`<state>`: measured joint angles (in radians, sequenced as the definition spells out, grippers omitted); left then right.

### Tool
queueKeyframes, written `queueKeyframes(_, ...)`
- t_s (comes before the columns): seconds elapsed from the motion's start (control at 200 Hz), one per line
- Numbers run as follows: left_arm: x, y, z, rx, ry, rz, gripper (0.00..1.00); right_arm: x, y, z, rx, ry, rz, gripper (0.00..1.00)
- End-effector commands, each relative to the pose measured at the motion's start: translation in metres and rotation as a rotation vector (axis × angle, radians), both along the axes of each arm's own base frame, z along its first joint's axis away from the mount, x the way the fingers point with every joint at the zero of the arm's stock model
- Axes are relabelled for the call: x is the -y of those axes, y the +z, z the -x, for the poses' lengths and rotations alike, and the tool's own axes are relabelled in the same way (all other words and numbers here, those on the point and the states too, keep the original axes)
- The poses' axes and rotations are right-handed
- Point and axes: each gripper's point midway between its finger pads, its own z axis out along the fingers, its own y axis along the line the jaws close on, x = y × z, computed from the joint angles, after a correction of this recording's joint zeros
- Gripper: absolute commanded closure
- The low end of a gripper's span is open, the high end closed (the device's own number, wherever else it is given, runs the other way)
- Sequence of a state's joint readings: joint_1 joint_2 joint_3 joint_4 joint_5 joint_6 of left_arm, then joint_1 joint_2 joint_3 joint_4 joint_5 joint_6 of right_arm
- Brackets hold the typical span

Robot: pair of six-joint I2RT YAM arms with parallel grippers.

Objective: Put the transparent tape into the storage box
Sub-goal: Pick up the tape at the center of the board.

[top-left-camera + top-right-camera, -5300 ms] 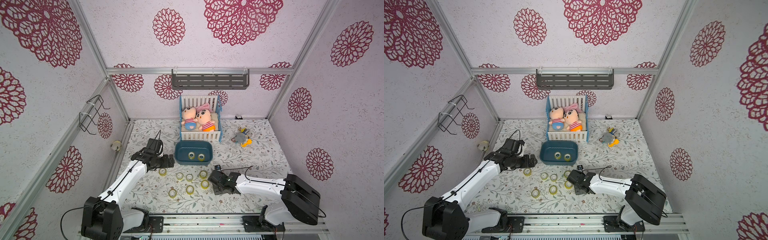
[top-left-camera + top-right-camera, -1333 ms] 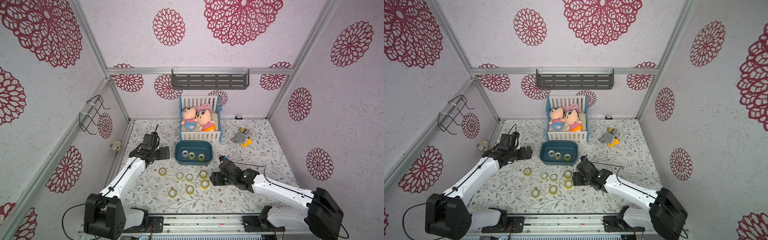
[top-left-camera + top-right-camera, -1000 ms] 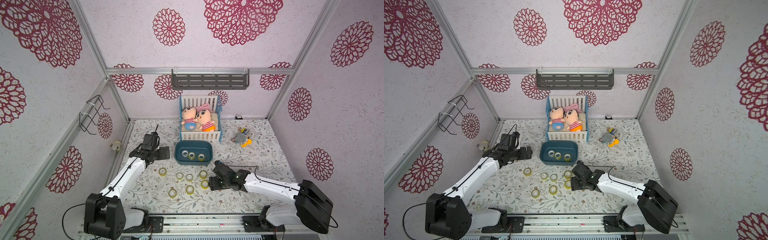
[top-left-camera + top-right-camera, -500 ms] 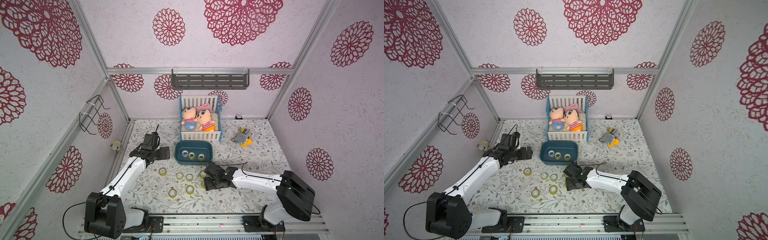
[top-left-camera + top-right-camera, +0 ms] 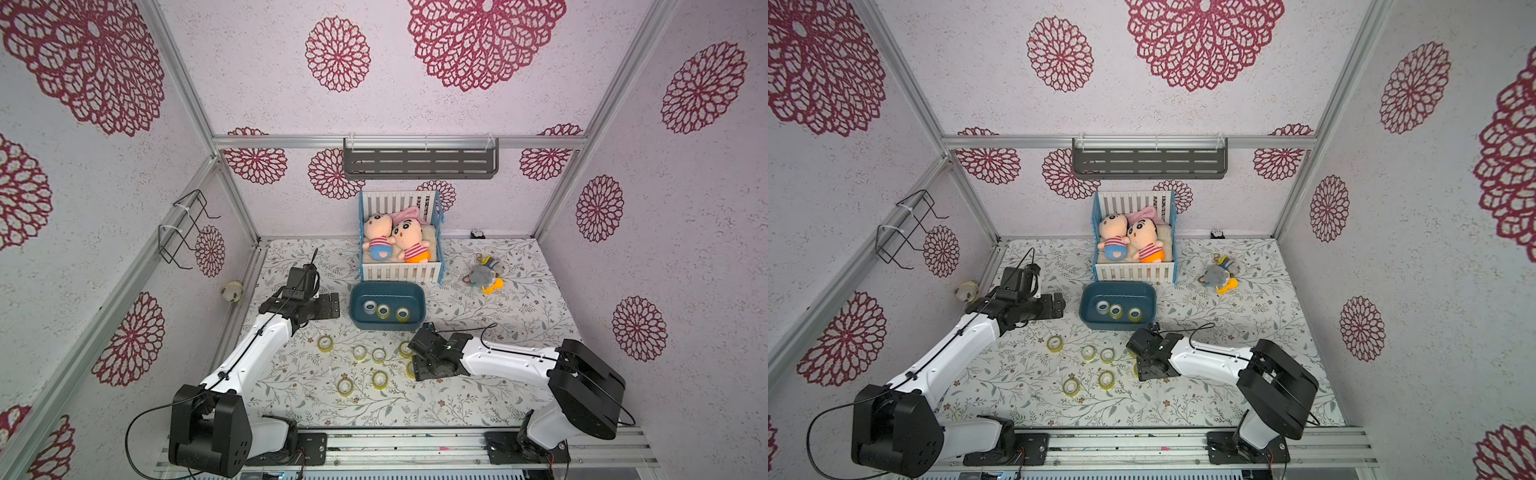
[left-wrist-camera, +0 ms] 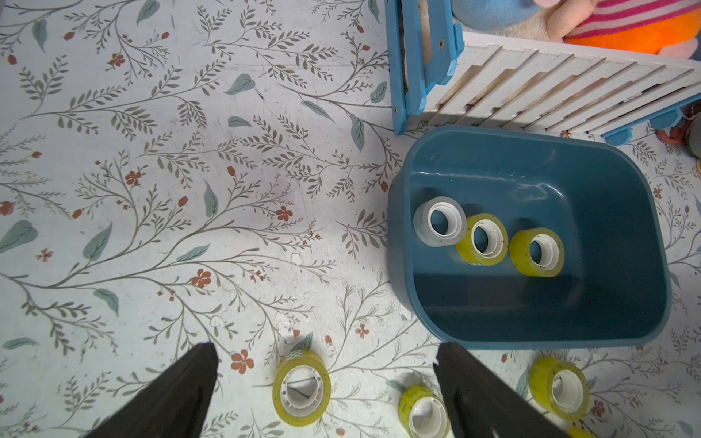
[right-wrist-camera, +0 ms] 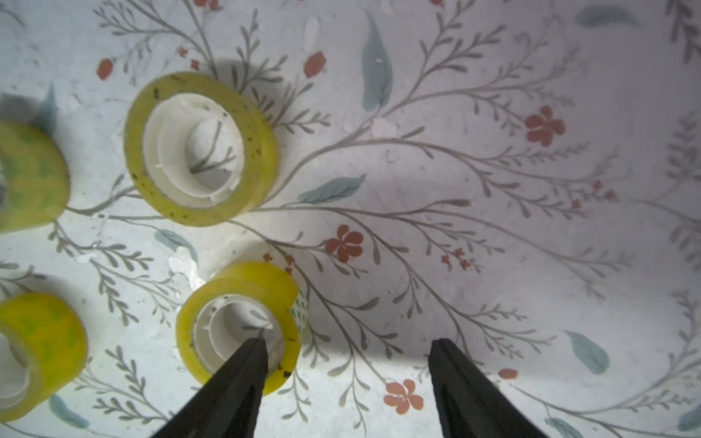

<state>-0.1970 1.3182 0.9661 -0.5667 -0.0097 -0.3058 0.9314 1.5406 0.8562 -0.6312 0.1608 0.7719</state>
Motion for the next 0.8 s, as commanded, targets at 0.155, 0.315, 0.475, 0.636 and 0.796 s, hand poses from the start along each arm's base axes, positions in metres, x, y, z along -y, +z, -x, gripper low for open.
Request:
queueKeyframes(0.155, 0.004, 0.006, -0.002, 0.005, -0.019, -0.005, 0.03, 0.002, 0.007, 0.003, 0.0, -0.01, -0.038, 0.3)
queueKeyframes(0.315, 0.003, 0.007, -0.001, 0.008, -0.017, -0.008, 0.03, -0.005, -0.005, 0.007, -0.021, -0.003, -0.042, 0.35)
queueKeyframes(0.475, 0.003, 0.008, -0.001, 0.01, -0.018, -0.009, 0.03, 0.002, -0.014, 0.009, -0.03, -0.016, -0.004, 0.37)
queueKeyframes(0.636, 0.003, 0.007, -0.001, 0.01, -0.018, -0.009, 0.03, 0.018, -0.024, 0.015, -0.039, -0.039, 0.053, 0.39)
queueKeyframes(0.796, 0.003, 0.008, -0.001, 0.011, -0.018, -0.011, 0.03, 0.031, -0.031, 0.021, -0.041, -0.057, 0.079, 0.51)
